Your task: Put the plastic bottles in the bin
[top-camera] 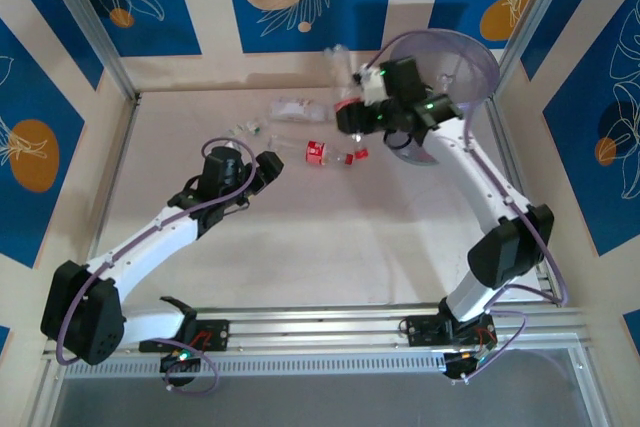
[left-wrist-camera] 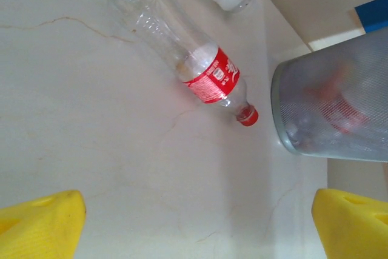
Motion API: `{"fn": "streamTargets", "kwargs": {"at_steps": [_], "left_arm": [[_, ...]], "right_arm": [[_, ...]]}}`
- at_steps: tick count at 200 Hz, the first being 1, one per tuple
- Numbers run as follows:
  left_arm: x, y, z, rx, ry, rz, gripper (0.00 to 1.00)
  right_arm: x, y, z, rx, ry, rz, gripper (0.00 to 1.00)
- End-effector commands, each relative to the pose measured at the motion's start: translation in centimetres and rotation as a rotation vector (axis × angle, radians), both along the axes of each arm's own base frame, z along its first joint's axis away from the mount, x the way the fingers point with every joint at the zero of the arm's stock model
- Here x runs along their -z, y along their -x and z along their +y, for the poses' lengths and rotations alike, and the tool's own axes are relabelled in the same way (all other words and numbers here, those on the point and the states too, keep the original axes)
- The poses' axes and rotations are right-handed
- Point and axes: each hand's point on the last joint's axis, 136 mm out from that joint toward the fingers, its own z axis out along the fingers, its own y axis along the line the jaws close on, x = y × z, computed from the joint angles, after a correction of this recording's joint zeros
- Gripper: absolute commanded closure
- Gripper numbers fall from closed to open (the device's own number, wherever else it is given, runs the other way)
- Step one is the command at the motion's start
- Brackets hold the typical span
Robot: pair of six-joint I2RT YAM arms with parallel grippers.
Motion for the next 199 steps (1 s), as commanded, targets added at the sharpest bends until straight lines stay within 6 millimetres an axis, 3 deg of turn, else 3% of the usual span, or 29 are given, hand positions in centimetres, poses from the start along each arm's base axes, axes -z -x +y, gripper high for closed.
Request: {"fn": "streamTargets", "kwargs": {"at_steps": [1,21,43,67,100,125,151,199], "left_arm": [[1.7,0.3,0.8,-0.031,-0.027,0.038,0.05],[2.4,0.4,0.8,-0.043,-0.016,0.064,0.06],[2.7,0.5,0.5,-0.038,-0.011,0.082,0.07],[2.7,0.5,0.4,-0.030,-0.008,0.087,0.08],[2.6,0.6,0.3,-0.026,-0.003,0.088,0.09],[2.6,0.7,0.4,-0.032,0.000,0.087,0.09],[2.7,0.8,0.7,-0.046,0.000,0.089,0.09],[3.0,0.8,0.6,-0.050,0.006,0.101,0.09]], "right_arm": [[-5.3,-0.6,-3.9,0.066,0.042,-0.138,0.58],[-8.8,-1.7,-6.5,0.129,0.062,-0.233,0.59],[-11.0,-3.7,-10.0,0.232,0.108,-0.306,0.60],[-12.1,-6.6,-14.5,0.362,0.182,-0.394,0.69],[-12.3,-9.7,-19.7,0.484,0.129,-0.403,0.71],[-11.5,-11.7,-22.3,0.548,0.163,-0.410,0.71],[-9.2,-13.5,-24.0,0.575,0.191,-0.373,0.71],[-3.4,-14.4,-24.0,0.545,0.185,-0.251,0.71]]}}
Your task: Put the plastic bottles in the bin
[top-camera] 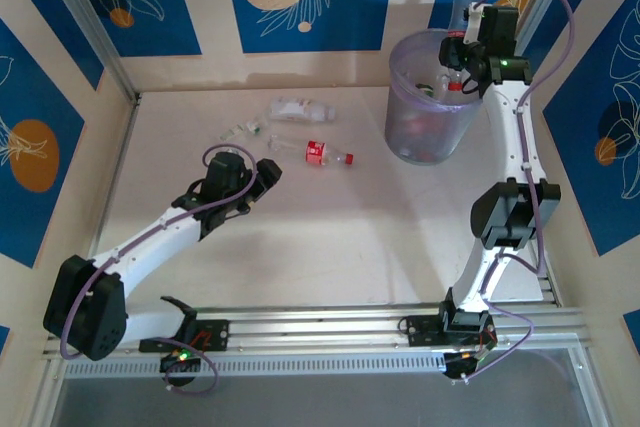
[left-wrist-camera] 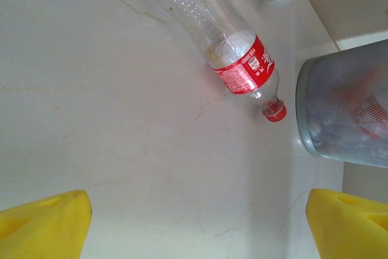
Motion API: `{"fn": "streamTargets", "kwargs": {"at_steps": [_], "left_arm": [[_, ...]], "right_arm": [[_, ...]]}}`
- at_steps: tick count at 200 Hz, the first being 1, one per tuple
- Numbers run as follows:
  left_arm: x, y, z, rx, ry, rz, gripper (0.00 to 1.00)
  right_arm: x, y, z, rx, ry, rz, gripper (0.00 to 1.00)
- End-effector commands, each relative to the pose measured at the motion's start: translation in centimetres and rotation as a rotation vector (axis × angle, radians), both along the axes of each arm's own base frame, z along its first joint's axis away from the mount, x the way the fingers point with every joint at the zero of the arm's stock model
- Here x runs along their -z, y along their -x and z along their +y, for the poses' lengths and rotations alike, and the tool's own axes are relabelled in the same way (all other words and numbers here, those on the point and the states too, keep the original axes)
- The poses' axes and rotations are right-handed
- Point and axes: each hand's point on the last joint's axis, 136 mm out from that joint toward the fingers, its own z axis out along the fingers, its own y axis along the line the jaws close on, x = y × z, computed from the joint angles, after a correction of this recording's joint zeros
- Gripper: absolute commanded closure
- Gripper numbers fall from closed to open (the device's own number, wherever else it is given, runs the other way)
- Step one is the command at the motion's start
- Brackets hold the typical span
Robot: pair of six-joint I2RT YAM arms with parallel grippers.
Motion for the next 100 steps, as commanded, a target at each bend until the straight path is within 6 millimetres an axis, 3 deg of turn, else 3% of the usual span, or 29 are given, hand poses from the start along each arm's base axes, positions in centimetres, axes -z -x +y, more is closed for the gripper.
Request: {"fn": "streamTargets", "kwargs": {"at_steps": [1,48,81,100], "left_arm": [[0.4,0.2,0.2,-0.011,-0.003,0.018,0.09],[0.9,0.0,0.0,-0.001,-0.014,0.036,0.09],[1.3,-0.2,-0.2,-0.001,-0.015,0.046,0.09],[1.7,-0.3,-0.1,-0.011,-0.016,0.053,0.09]], "right_arm": [[0.7,-0.2,0.0,-0.013,-0.015,-0.005,0.71],[5.4,-0.2,0.4,-0.030,-0.045,0.090,0.70],[7.4,0.3,0.6,-0.035,-0.065,0.131,0.69],[8.2,0.6,0.8,-0.039,-0.088,0.145,0.63]]}}
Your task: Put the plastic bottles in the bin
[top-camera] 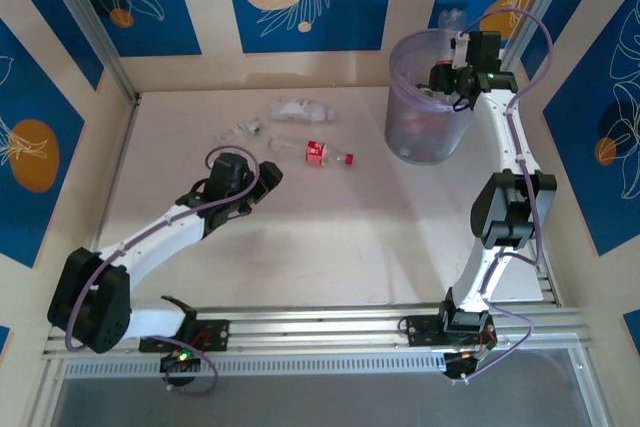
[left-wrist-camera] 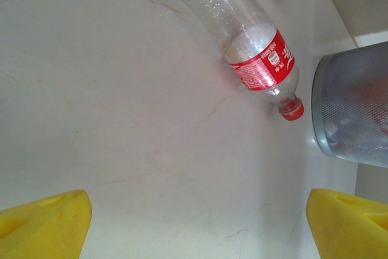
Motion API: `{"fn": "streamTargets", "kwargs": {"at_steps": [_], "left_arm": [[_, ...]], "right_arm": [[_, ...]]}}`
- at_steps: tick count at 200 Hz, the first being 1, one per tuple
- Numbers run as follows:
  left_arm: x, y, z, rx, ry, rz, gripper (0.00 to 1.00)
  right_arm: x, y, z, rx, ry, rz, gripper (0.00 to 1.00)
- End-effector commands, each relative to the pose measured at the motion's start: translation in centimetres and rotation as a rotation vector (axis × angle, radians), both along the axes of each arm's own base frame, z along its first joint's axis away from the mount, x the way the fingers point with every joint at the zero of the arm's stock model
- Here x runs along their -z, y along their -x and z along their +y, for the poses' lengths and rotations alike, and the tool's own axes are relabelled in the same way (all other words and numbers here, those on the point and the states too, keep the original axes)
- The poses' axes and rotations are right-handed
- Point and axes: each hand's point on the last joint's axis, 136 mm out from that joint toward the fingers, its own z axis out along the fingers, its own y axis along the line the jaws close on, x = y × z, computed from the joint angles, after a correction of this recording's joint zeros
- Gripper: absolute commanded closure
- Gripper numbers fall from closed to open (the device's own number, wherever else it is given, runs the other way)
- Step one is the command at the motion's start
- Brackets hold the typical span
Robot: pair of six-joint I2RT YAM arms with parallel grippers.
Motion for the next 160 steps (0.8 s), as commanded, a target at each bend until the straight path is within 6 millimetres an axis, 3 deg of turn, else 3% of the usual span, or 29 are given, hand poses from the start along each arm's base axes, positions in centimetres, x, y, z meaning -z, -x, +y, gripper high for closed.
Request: {"fn": "streamTargets", "kwargs": {"at_steps": [1,61,160], "left_arm": [[0.0,-0.3,-0.1,-0.009,0.004,0.008,0.09],[0.1,-0.7,0.4,-0.044,-0.014,0.009,0.07],[0.0,-0.9,0.8,-0.054,-0.042,0.004,0.07]], "right_arm": [[-0.1,0.1,0.2,-0.008,-0.048,-0.018,0.62],[0.4,0.4,0.4,-0.013,-0.065,-0.005,0.48],[-2.0,0.9,0.3,-0.029,-0.026,-0.029,0.15]]}}
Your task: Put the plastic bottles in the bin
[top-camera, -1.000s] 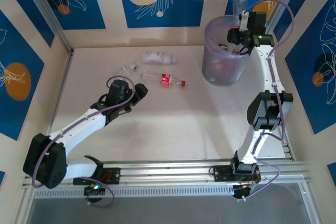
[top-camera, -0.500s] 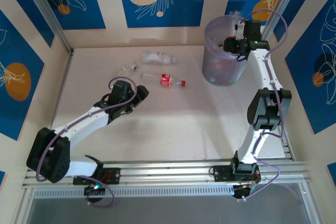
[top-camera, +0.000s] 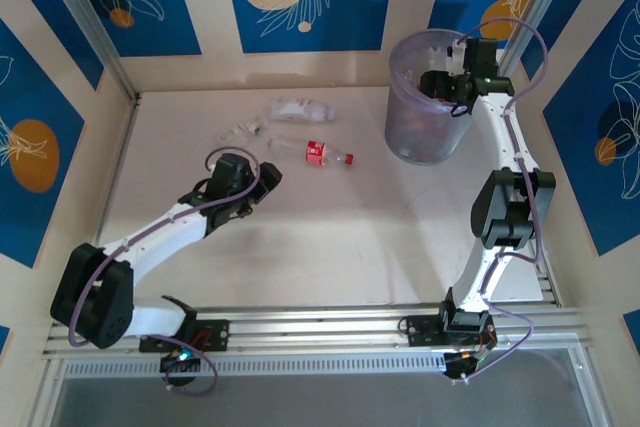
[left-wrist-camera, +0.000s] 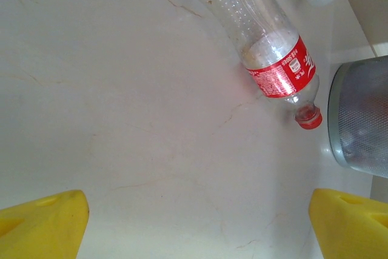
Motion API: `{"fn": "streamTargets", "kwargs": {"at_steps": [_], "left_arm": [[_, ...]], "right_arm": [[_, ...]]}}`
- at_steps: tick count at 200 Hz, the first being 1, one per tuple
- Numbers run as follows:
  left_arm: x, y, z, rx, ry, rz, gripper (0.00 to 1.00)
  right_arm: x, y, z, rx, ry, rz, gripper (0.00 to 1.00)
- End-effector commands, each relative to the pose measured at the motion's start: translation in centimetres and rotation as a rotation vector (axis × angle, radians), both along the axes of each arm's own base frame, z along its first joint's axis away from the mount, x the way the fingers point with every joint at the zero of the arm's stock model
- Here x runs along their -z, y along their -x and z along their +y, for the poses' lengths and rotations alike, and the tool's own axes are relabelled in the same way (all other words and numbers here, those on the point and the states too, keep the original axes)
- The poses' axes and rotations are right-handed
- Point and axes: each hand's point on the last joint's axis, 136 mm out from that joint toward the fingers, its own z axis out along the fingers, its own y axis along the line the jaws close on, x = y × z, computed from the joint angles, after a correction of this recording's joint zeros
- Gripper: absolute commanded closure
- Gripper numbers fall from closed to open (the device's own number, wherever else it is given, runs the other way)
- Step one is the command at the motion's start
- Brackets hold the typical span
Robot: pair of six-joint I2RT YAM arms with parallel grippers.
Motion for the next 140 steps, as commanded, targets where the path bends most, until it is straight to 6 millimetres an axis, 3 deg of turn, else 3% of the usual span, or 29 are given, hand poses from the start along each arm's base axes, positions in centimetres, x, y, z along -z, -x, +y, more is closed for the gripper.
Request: {"fn": "streamTargets", "kwargs": {"at_steps": [1,79,140], "left_arm": [[-0.8,-0.7,0.2,-0.015,-0.021,-0.019,0.07],[-1.0,-2.3,0.4,-0.032,-0.080,-0.007,0.07],[0.0,-5.6,1.3,-0.160,-0.119,0.081,0.08]], "right_arm": [[-3.7,0.6,-0.3,-0.009,0.018,-0.060,0.15],[-8.9,2.8,0.7,-0.048,0.024,-0.141,0.14],[-12.6,6.7,3.2,-0.086,0.004,-0.207,0.13]]}}
